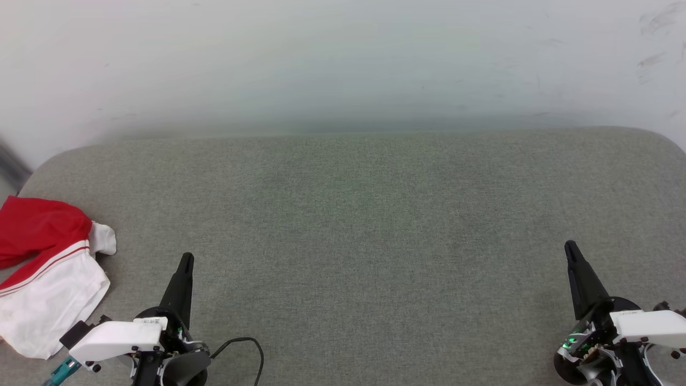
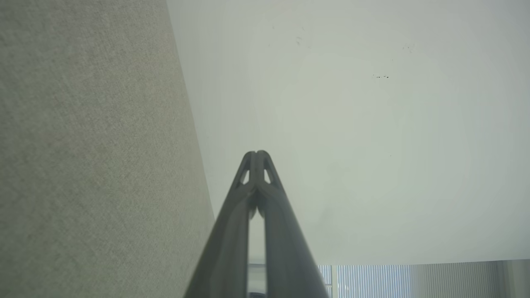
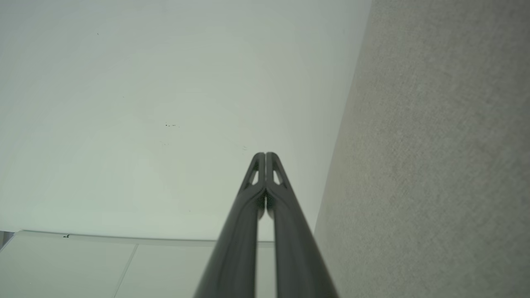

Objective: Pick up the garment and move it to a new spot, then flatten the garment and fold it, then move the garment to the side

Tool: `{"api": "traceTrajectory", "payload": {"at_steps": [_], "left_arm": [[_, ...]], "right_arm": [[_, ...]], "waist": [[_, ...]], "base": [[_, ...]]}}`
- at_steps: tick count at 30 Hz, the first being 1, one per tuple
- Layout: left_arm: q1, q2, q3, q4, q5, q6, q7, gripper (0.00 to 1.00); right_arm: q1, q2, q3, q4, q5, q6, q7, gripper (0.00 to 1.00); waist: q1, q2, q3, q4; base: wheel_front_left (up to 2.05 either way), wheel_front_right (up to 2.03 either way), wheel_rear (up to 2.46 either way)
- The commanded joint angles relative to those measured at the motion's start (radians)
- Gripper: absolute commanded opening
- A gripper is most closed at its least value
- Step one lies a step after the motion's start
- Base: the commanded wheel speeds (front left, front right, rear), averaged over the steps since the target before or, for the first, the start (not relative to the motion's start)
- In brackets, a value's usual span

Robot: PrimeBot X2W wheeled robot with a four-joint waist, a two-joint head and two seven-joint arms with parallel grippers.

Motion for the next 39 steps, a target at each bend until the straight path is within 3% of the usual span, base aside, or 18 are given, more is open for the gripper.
{"api": "traceTrajectory", "payload": {"at_steps": [1,26,27,35,39], "left_arm": [[-0.009,-0.001,0.001,0.000,0.002,-0.002,0.001,0.00],[-0.009,-0.001,0.001,0.000,0.002,-0.002,0.001,0.00],[0.000,0.000,0.000,0.000,0.000,0.000,0.000,1.00],[0.028,-0.003,-0.010,0.005,0.012,0.000,-0.025,1.00],[0.031,-0.003,-0.003,-0.009,0.074,0.003,-0.045,1.00]], "right_arm": [[-0.013,0.003,0.000,0.000,-0.005,0.000,0.000,0.00],[-0.013,0.003,0.000,0.000,-0.005,0.000,0.000,0.00],[0.000,0.000,0.000,0.000,0.000,0.000,0.000,1.00],[0.031,0.001,0.007,0.016,-0.019,0.000,-0.024,1.00],[0.036,0.001,0.001,-0.001,-0.078,0.000,-0.044,1.00]], "waist": [[0.0000,-0.0001,0.000,0.000],[0.0000,-0.0001,0.000,0.000],[0.0000,-0.0001,0.000,0.000],[0.0000,-0.0001,0.001,0.000],[0.0000,-0.0001,0.002,0.000]], "base": [[0.00,0.00,0.00],[0.00,0.00,0.00],[0.00,0.00,0.00],[0.00,0.00,0.00],[0.00,0.00,0.00]]}}
